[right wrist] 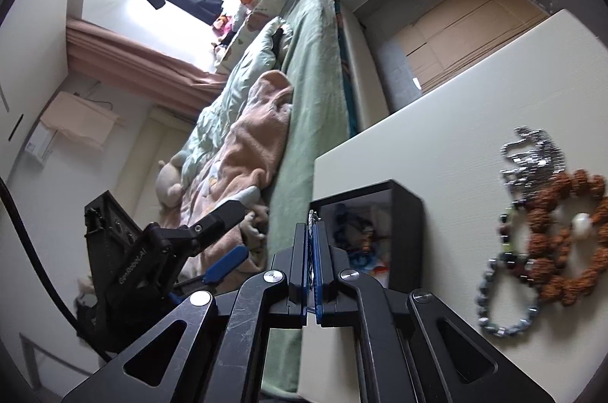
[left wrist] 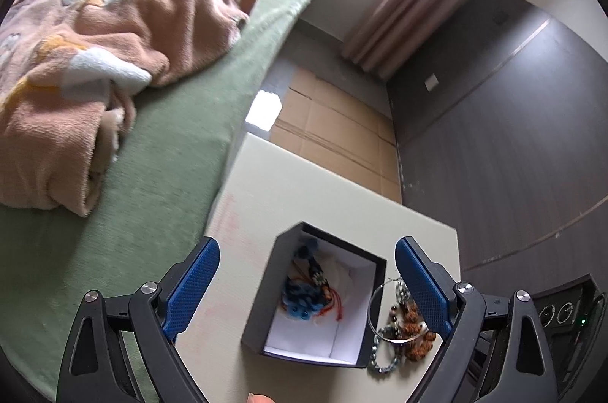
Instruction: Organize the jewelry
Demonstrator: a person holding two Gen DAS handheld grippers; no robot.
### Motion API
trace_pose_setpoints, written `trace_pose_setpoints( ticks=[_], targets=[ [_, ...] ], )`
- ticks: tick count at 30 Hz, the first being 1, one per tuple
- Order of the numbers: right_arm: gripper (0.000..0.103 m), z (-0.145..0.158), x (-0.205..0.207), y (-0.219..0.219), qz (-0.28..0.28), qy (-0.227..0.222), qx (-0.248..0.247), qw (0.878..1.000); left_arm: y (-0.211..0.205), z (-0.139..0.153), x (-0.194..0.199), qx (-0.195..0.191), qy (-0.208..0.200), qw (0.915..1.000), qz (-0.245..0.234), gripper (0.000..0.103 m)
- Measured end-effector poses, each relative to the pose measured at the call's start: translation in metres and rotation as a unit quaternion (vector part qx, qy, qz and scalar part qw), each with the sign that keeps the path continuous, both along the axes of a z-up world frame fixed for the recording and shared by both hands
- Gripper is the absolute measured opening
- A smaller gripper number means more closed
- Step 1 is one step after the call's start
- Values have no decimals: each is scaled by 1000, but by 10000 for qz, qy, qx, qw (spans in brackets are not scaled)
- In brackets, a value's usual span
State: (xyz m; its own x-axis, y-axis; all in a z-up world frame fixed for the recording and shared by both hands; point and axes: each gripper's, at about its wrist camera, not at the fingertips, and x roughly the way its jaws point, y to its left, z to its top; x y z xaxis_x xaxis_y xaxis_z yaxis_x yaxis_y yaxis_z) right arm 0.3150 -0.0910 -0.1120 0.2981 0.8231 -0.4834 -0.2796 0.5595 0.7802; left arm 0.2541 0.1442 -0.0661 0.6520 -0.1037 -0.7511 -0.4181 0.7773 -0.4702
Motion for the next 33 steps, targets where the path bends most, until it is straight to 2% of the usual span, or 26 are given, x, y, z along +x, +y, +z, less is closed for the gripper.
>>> trace_pose_setpoints(
  ticks=[2, 4, 5, 6, 7, 9, 17, 19, 20, 24, 28, 30, 33],
  targets=[
    [5, -1, 3, 6, -57, -64, -80, 9999, -1, -2, 2, 72, 30, 10000, 26, 94],
    [29, -2, 6, 10, 84, 1, -182, 9998, -4, -4, 5, 89, 48, 9999, -19, 94],
    [58, -3, 6, 9, 95, 36, -235, 9997, -6, -5, 6, 91, 38, 9999, -47, 94],
    [78, -1, 4, 4, 11, -38, -289, 9996, -9, -5, 7, 89, 3, 9999, -93, 94],
    [82, 2, 2, 0, -81, -144, -349, 9993, -11, -4, 7, 86, -44, 9999, -132, 96],
    [84, 9, -2, -10, -175, -327, -460, 9983, -17, -2, 8, 99, -138, 9997, -199, 103],
    [85, 11, -6, -59, -486, -218, -817, 9952, -50, 3, 13, 189, -401, 9961, -767, 103],
    [93, 13, -6, -70, -614, -259, -947, 9933, -58, 5, 14, 231, -434, 9949, -883, 103],
    [103, 13, -7, -77, -668, -253, -975, 9927, -62, 5, 15, 276, -418, 9945, -917, 103],
    [103, 14, -10, -106, -966, -247, -1093, 9890, -74, 4, 16, 257, -379, 9925, -1135, 103],
    [103, 19, -13, -136, -1224, -384, -1146, 9851, -90, 8, 16, 438, -437, 9889, -1347, 103],
    [103, 21, -14, -147, -1300, -438, -1136, 9840, -95, 10, 15, 371, -517, 9871, -1469, 103],
    [103, 19, -13, -164, -1373, -316, -1148, 9833, -107, 11, 15, 480, -495, 9845, -1610, 103]
  ],
)
